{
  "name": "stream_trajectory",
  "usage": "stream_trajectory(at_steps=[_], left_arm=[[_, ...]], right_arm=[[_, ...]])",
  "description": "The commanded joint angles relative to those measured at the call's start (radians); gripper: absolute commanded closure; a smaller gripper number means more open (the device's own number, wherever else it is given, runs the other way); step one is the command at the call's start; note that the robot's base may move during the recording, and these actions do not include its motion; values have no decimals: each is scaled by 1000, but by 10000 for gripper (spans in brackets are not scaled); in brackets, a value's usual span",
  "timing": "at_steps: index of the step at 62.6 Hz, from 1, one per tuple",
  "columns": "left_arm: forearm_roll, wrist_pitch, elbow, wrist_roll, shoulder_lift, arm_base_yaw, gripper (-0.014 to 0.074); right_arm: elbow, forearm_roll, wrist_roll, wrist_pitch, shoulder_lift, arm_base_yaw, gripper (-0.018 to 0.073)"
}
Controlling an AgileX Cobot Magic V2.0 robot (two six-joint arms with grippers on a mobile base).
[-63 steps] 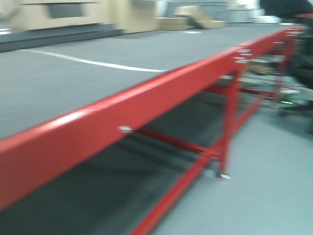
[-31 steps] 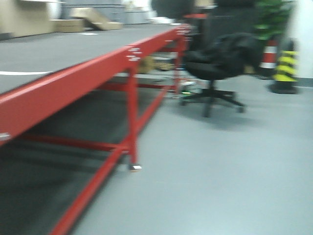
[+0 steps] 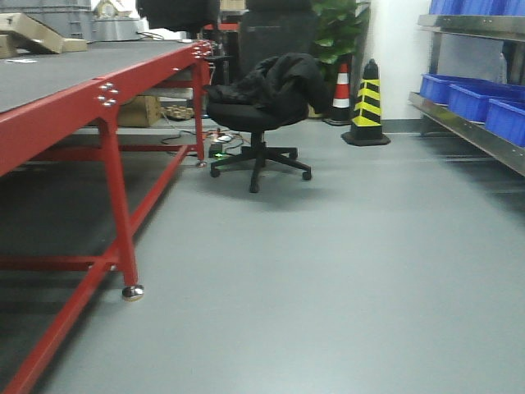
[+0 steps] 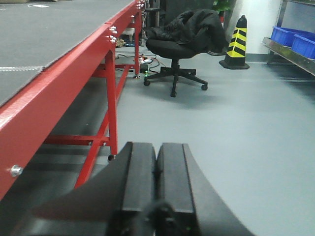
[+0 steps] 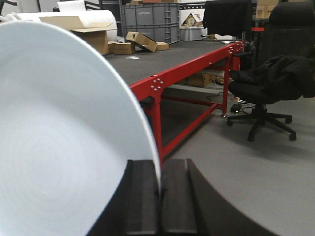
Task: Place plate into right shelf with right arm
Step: 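Drive the base to the steel shelf holding the plate in the right gripper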
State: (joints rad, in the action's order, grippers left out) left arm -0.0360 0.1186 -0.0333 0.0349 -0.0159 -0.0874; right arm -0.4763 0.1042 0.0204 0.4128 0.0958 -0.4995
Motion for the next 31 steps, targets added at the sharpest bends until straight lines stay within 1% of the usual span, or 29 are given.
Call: stream_trajectory(at_steps=[1, 31], left_arm=[[-6, -86, -8, -3, -5, -7, 643], [-6, -86, -8, -3, -5, -7, 643]], right_arm=[[-27, 6, 0, -106, 17, 3, 489], [-27, 6, 0, -106, 17, 3, 489]])
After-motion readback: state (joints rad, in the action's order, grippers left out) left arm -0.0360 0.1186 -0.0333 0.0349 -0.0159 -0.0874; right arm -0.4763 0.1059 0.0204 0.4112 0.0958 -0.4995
